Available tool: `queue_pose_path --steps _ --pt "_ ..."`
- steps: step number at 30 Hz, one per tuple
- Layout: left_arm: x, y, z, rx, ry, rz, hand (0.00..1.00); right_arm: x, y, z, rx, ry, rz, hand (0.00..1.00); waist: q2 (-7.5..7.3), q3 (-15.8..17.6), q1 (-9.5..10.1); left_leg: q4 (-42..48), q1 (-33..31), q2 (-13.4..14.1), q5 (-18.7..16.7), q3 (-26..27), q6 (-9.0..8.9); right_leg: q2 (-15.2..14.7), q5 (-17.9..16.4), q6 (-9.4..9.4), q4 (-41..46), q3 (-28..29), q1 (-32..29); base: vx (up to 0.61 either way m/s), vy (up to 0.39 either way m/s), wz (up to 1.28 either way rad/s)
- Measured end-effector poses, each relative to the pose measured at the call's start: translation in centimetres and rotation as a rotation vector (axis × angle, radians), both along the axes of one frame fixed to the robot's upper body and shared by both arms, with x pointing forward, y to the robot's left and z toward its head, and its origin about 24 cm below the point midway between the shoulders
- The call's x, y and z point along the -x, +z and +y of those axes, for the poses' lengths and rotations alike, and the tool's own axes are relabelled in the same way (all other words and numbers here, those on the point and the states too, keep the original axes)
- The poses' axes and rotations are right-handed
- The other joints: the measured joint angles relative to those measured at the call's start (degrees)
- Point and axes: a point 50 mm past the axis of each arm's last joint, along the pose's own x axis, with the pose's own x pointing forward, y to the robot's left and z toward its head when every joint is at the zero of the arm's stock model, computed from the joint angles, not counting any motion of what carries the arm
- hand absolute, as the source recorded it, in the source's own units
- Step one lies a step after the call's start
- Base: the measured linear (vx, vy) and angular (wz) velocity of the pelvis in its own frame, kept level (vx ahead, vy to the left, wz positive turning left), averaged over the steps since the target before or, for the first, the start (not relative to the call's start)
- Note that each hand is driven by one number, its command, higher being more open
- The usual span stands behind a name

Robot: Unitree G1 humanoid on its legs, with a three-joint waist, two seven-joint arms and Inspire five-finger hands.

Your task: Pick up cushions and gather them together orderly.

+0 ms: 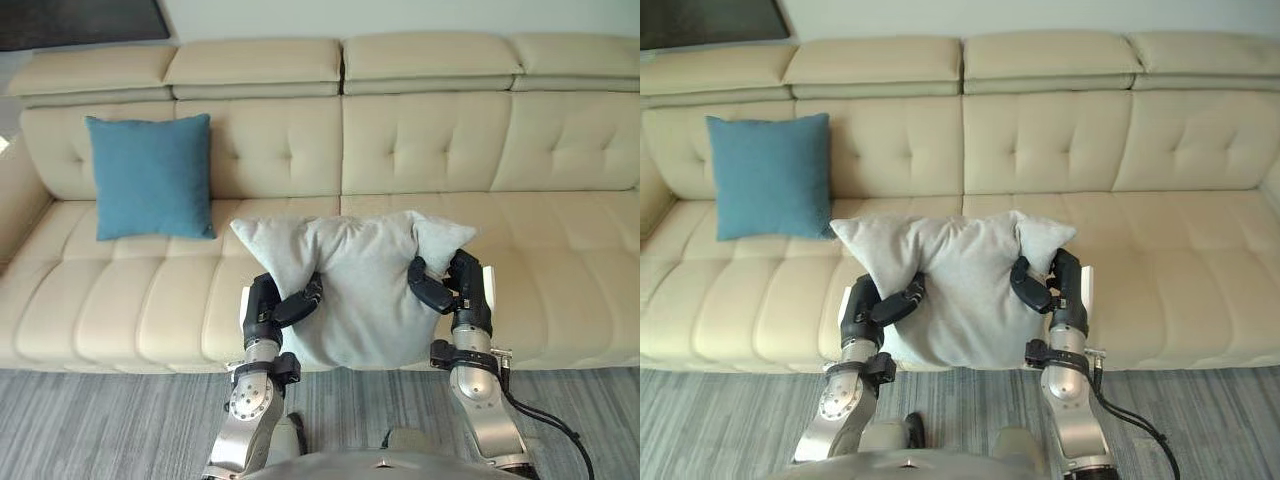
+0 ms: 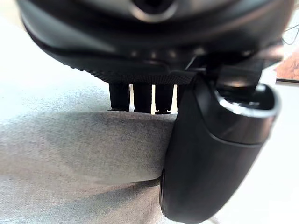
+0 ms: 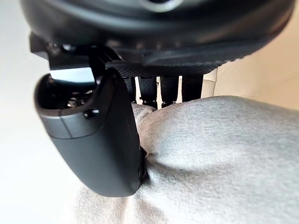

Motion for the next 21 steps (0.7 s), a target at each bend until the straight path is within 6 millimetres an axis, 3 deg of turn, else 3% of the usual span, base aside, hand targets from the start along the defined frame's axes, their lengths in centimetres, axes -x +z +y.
queue_pose_path --steps 4,13,17,20,21 --pt "0.0 0.0 0.1 -0.001 0.000 0.000 0.00 -0.1 0.1 0.1 -0.001 0.008 -0.002 0.00 0.41 -0.4 1.28 -5.6 2.1 0.3 2.8 -2.3 -0.65 1.5 3.2 -1.05 -7.0 -1.6 3.4 0.03 -0.047 0.08" --pt "-0.6 0.4 0.8 -0.060 -0.026 -0.025 0.00 -1.0 0.5 0.0 0.014 0.023 -0.022 0.00 0.23 -1.9 0.72 -13.3 4.3 -0.4 6.6 -5.0 -0.92 1.9 5.7 -1.50 -13.6 -3.3 6.3 0.06 -0.013 0.09" --pt "-2.9 1.0 1.0 -0.134 -0.051 -0.066 0.00 -3.3 1.5 -0.1 0.088 0.034 -0.065 0.00 0.69 -2.0 0.69 -17.9 4.2 0.1 9.7 -5.8 -1.29 2.7 6.6 -2.16 -14.4 -3.6 4.4 -0.04 -0.045 0.02" --pt "-6.1 2.4 1.1 -0.221 -0.042 -0.133 0.00 -6.2 3.5 0.4 0.144 0.010 -0.151 0.00 1.18 -1.3 0.50 -20.5 1.6 0.8 12.3 -5.8 -1.57 3.6 7.8 -2.44 -13.8 -3.4 0.4 -0.10 -0.030 -0.05" --pt "-7.8 3.7 0.9 -0.259 -0.030 -0.184 0.00 -7.7 5.2 0.5 0.171 -0.010 -0.212 0.00 1.41 0.2 0.21 -20.8 0.2 0.9 13.2 -5.8 -1.52 3.7 8.1 -2.49 -12.8 -3.3 -1.6 -0.09 -0.006 -0.05"
